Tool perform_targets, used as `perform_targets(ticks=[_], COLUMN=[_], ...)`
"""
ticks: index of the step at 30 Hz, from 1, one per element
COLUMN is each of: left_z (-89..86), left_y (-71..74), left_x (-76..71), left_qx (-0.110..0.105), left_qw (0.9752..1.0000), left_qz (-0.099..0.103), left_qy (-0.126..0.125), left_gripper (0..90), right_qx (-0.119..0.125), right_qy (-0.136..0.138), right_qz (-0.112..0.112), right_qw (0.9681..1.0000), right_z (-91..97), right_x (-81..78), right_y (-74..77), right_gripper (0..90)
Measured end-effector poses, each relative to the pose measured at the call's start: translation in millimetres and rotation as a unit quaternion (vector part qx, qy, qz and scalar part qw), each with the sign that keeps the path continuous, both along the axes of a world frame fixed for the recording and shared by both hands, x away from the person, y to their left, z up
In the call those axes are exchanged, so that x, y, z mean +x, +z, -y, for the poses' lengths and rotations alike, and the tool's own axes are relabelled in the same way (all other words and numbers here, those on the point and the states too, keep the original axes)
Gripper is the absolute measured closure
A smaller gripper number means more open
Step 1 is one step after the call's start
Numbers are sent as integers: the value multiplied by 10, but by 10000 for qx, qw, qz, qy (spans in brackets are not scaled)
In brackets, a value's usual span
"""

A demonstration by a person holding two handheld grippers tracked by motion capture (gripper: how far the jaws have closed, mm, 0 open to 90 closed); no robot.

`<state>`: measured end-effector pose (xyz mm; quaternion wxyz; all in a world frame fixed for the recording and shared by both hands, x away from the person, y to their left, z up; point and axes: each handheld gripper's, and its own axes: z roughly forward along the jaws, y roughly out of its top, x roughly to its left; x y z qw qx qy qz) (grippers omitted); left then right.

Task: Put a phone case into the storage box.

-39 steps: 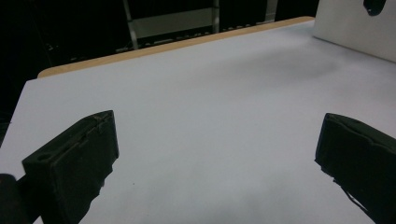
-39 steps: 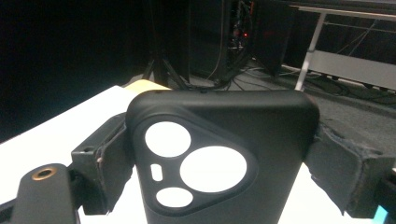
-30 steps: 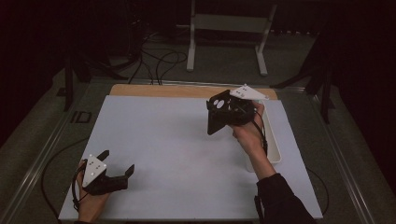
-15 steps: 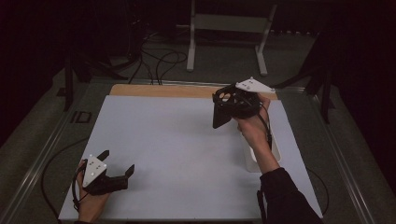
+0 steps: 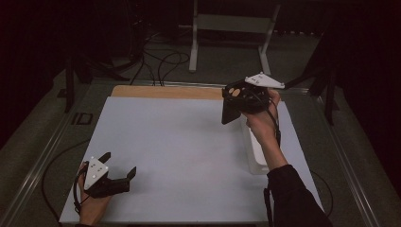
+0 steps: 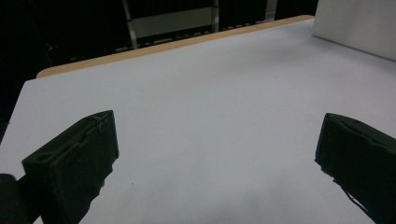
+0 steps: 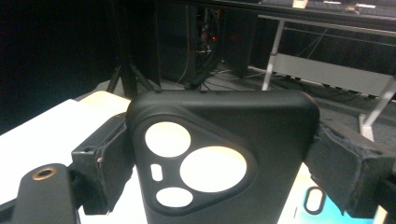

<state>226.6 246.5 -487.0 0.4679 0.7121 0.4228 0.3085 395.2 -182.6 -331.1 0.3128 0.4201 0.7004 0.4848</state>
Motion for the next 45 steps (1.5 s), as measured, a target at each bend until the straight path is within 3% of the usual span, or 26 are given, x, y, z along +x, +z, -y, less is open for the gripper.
perform_targets(ticks=[24,45], left_z=[4,1], left_y=[3,2], left_x=[-5,-1], left_qx=[3,0], left_qw=[10000,10000], left_qz=[11,14], left_qy=[-6,4], left_gripper=[0,0], right_qx=[42,-52], right_qy=[-431,-982], right_qz=[-56,-63], right_qw=[9990,9951], right_z=[202,483], right_x=[211,343], right_y=[4,10], right_gripper=[141,141])
